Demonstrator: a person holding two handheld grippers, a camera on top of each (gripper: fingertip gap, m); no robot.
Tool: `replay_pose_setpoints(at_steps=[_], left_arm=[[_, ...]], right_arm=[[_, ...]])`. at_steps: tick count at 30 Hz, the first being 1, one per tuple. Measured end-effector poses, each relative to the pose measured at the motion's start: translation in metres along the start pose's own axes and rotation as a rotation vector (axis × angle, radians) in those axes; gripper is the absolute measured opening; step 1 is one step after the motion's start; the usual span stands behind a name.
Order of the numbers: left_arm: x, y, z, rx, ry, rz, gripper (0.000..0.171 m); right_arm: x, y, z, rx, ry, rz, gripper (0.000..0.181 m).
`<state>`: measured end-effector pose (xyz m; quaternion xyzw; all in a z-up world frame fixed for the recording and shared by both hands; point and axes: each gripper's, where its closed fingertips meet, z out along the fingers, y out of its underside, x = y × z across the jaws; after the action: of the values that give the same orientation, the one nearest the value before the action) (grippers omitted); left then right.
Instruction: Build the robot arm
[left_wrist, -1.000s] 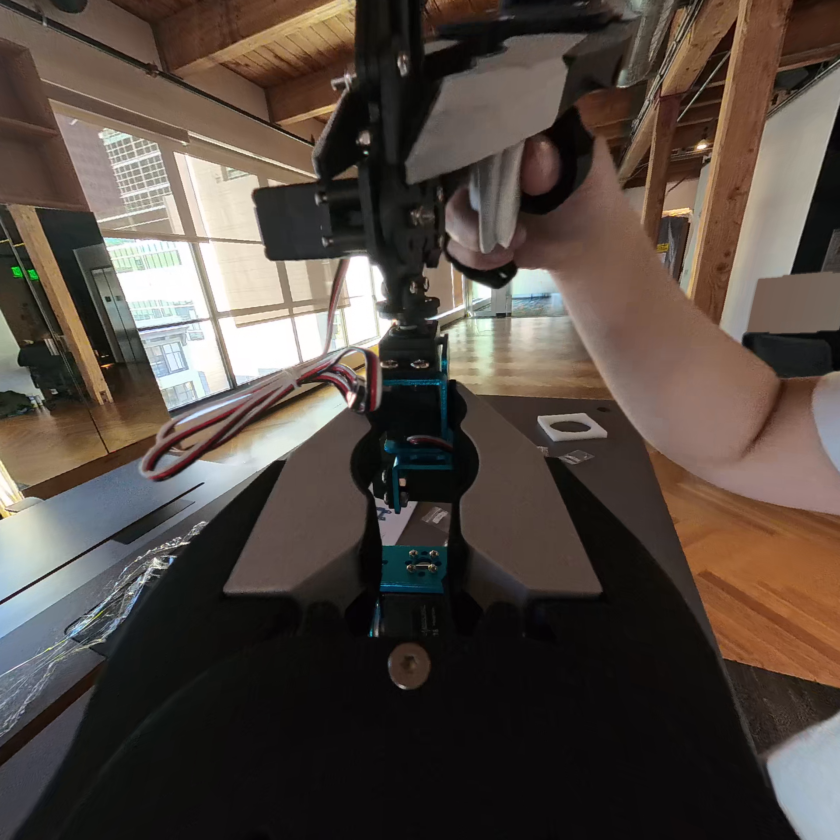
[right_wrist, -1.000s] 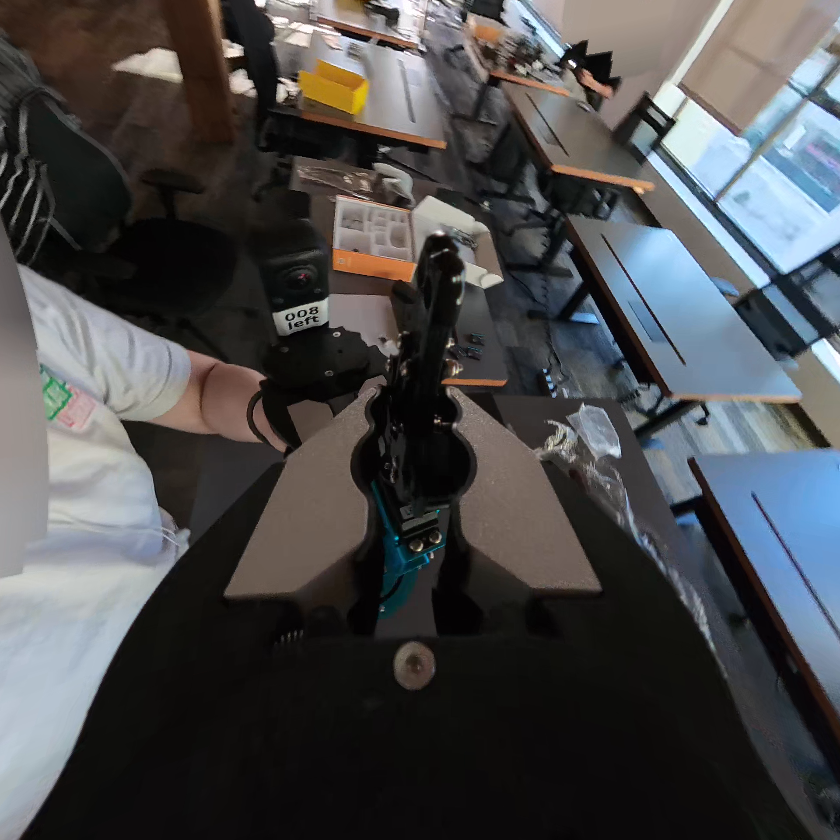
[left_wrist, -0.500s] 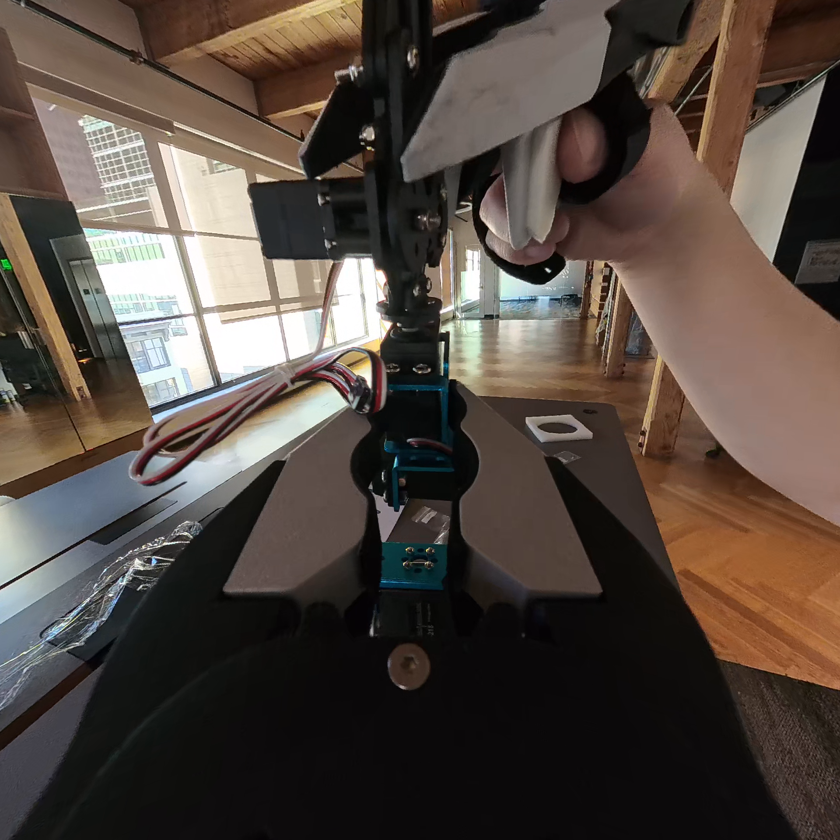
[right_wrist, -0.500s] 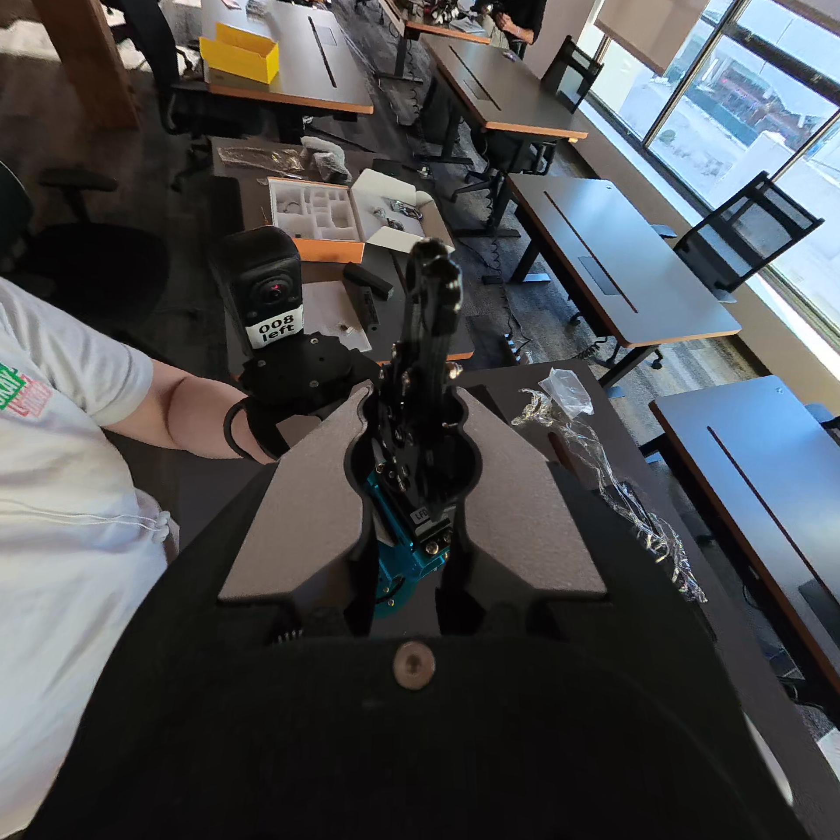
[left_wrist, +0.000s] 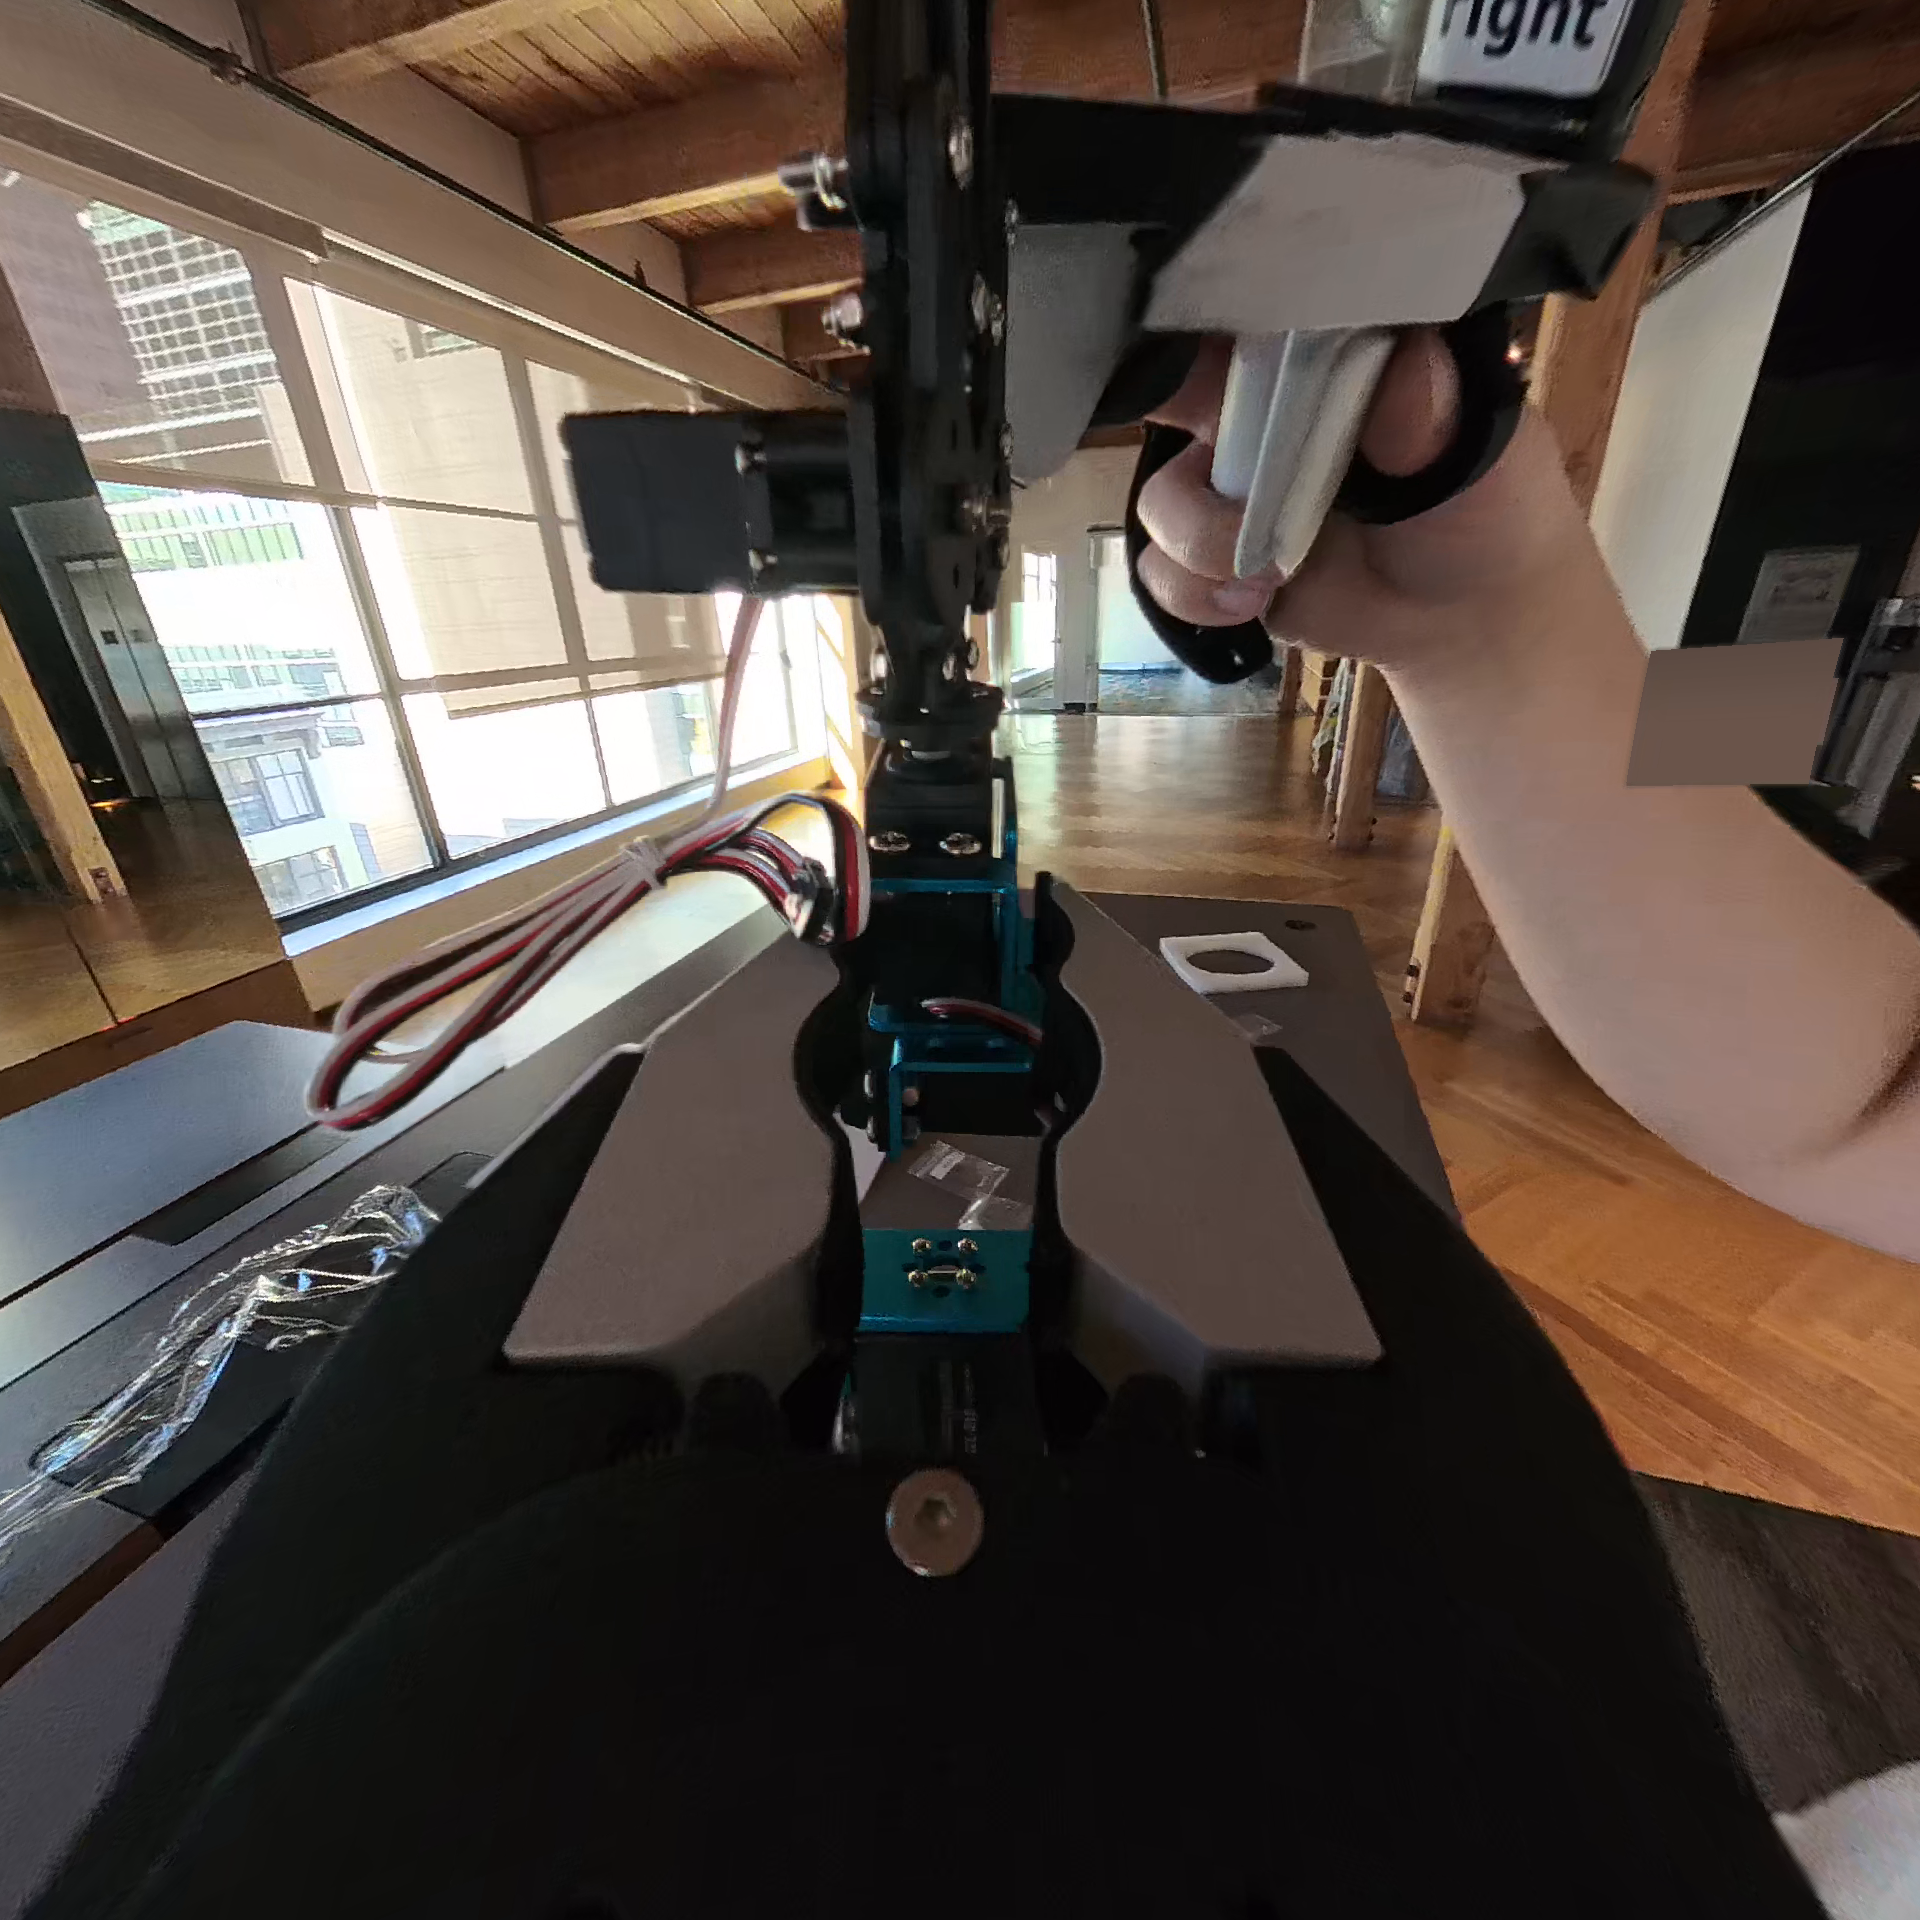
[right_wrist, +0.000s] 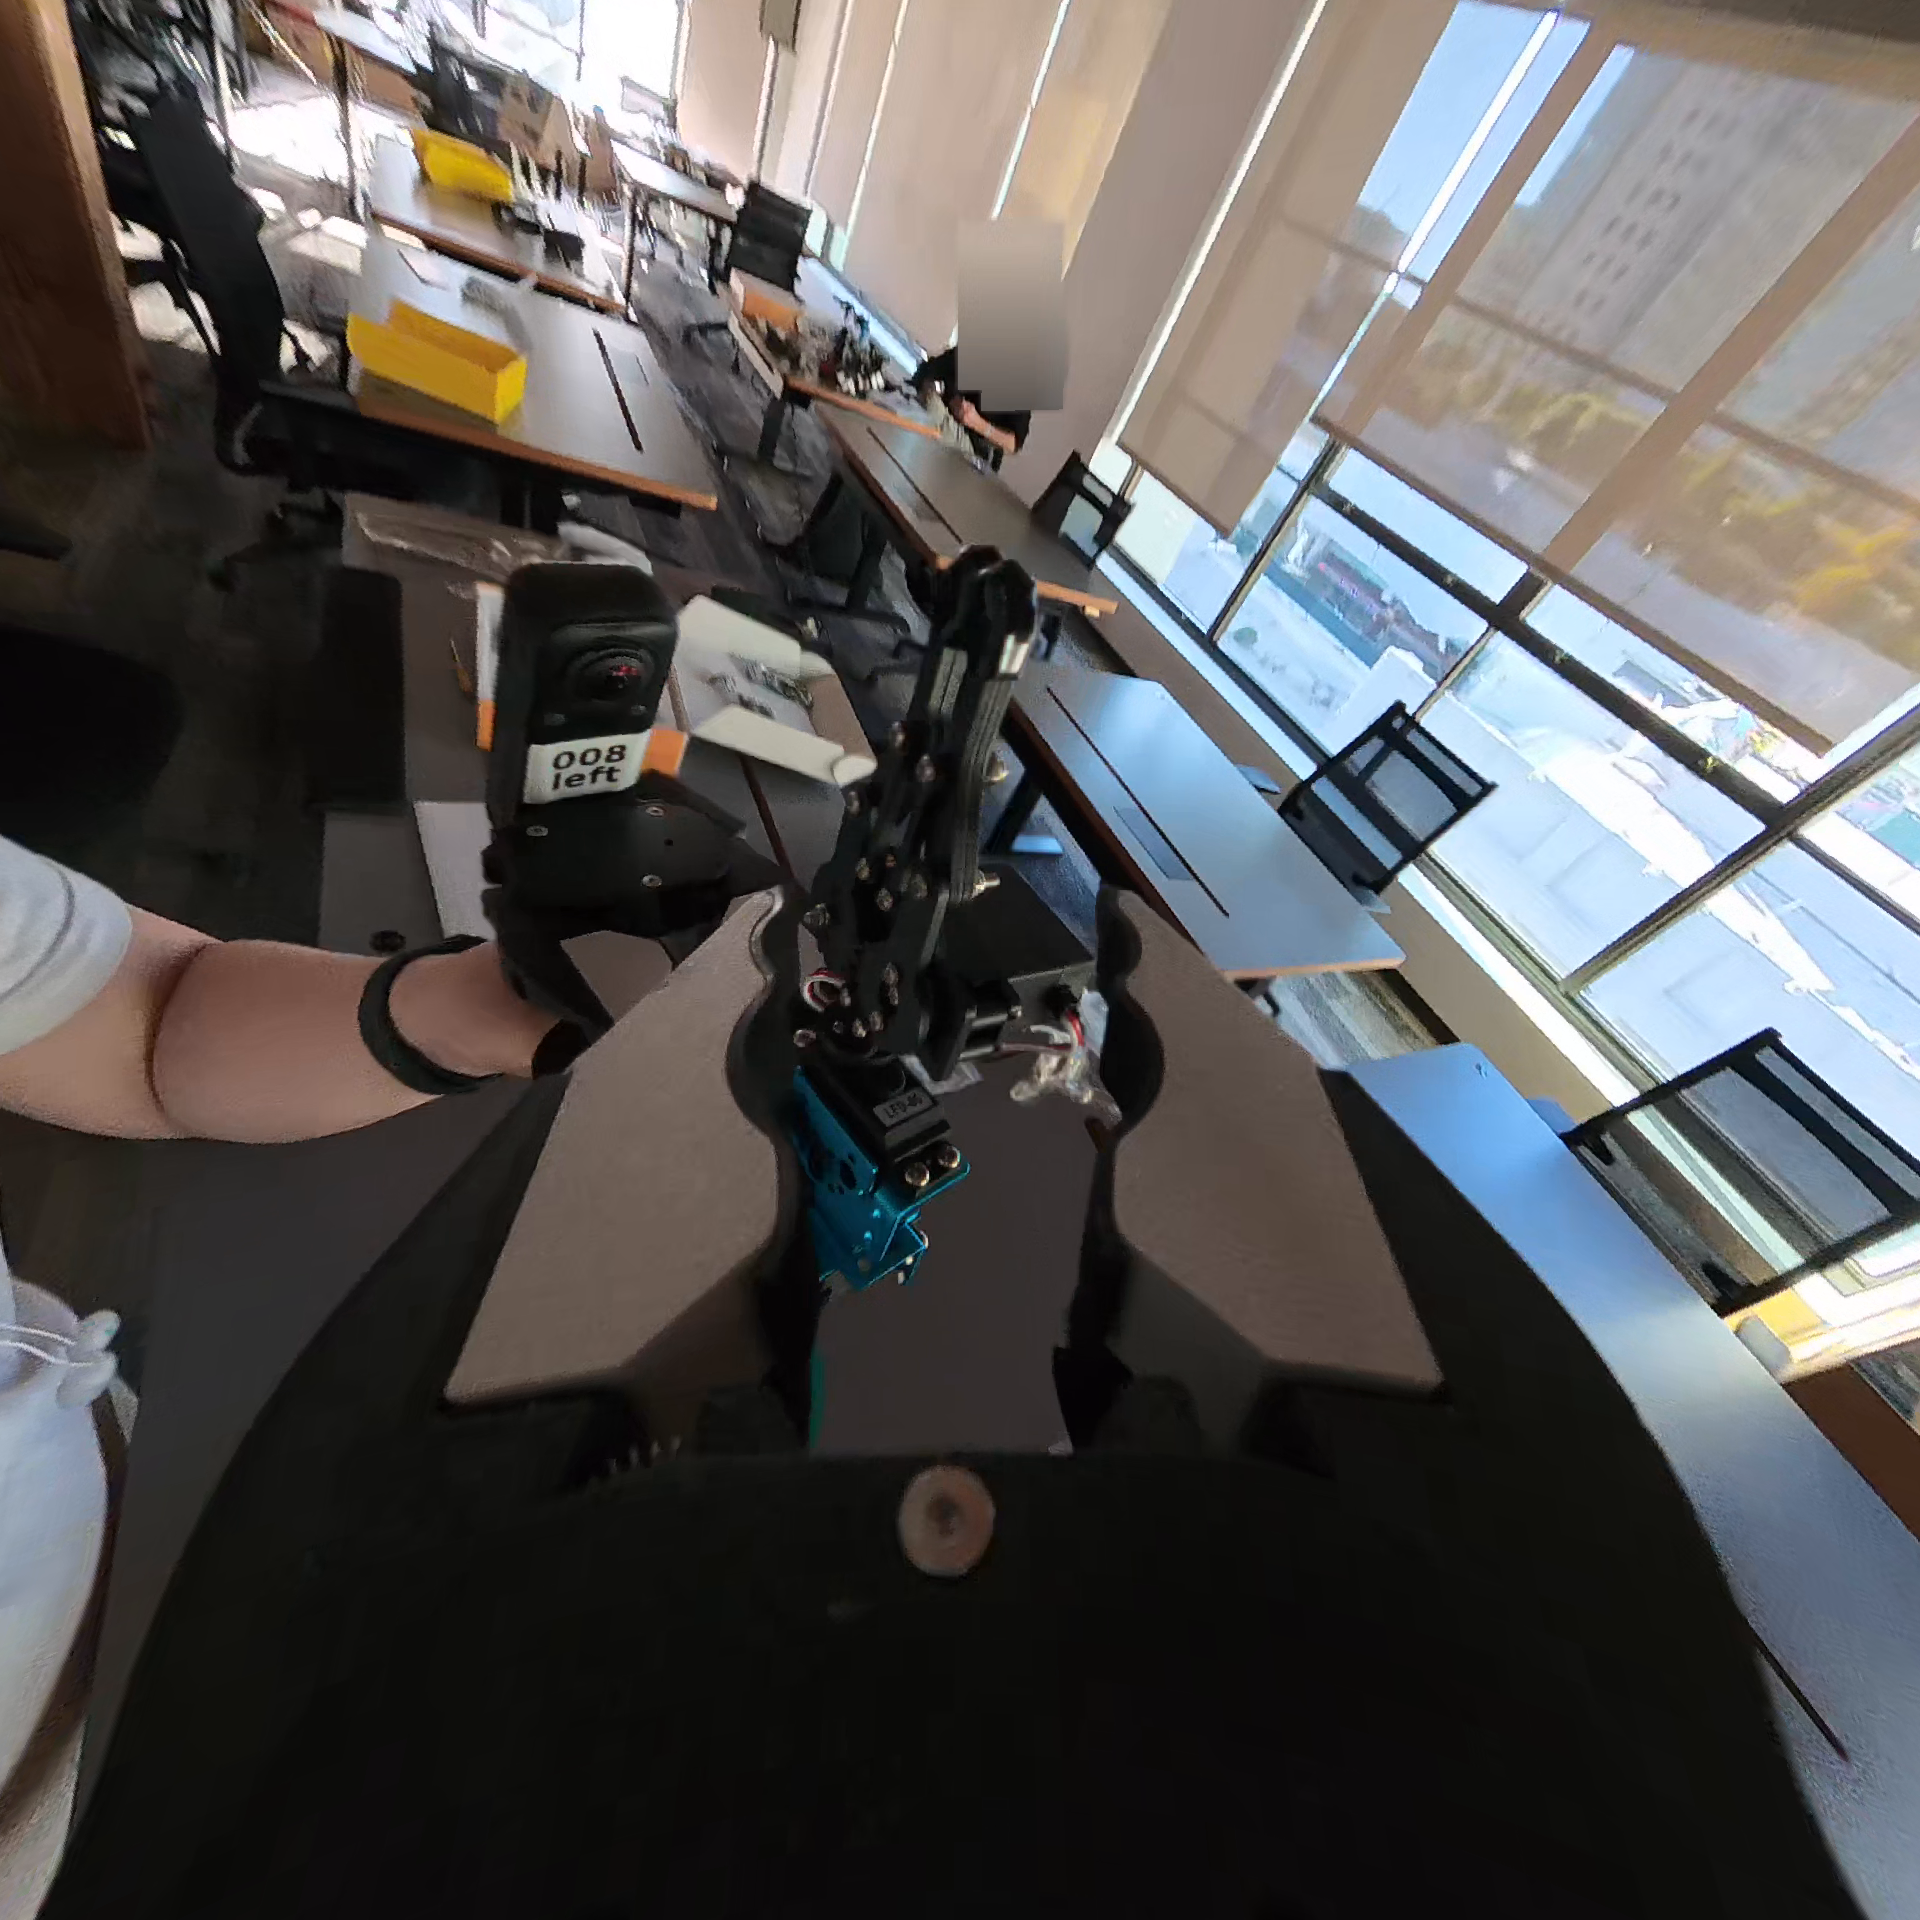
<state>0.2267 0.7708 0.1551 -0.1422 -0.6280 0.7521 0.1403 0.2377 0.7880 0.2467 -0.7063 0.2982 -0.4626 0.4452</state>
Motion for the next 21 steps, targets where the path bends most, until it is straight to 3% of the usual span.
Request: replay_pose_setpoints(at_steps=[4, 12, 17, 21], left_arm=[[-0.004, -0.007, -0.013, 0.025, -0.002, -0.019, 0.034], [-0.004, -0.004, -0.039, -0.05, -0.035, -0.054, 0.031], [-0.012, -0.038, -0.063, 0.032, -0.083, -0.019, 0.032], [-0.028, -0.072, -0.051, 0.023, -0.045, 0.075, 0.054]], right_arm=[[0.004, 0.007, -0.02, 0.1, -0.034, 0.043, 0.053], [0.01, 0.05, -0.018, 0.154, -0.166, 0.212, 0.052], [-0.01, 0.079, -0.007, 0.215, -0.246, 0.233, 0.054], [-0.008, 0.08, 0.011, 0.274, -0.356, 0.317, 0.059]])
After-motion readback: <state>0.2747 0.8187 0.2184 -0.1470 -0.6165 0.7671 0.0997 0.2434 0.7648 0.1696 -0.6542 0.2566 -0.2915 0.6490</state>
